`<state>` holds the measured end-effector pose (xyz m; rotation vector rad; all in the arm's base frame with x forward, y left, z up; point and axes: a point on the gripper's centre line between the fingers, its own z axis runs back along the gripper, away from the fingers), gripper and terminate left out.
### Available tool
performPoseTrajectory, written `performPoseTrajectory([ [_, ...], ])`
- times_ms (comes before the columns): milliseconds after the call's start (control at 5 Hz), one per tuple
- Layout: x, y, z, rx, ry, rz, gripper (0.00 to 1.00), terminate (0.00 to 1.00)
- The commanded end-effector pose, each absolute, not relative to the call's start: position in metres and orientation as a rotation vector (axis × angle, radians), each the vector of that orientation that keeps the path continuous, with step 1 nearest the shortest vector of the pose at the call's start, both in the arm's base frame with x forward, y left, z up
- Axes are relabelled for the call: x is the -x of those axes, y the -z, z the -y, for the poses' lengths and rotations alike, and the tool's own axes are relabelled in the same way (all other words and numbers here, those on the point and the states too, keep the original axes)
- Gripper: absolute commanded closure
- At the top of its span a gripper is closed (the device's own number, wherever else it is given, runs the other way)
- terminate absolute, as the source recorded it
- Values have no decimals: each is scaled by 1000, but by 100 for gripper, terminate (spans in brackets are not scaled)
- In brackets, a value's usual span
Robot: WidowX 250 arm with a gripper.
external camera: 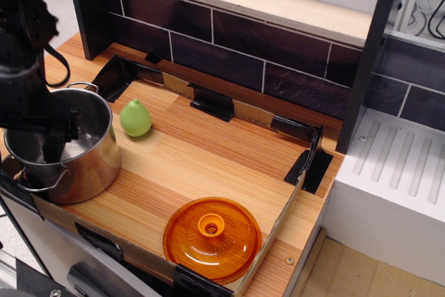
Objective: Topple metal pot
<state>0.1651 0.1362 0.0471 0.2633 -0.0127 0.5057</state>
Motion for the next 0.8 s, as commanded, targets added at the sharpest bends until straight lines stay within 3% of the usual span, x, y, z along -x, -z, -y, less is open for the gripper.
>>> performPoseTrajectory([
  [0,-177,-47,-138,-264,-544,27,100,0],
  [200,-182,-66,-140,-250,-577,5,100,0],
  [600,-198,-98,-133,-337,-616,-82,100,0],
])
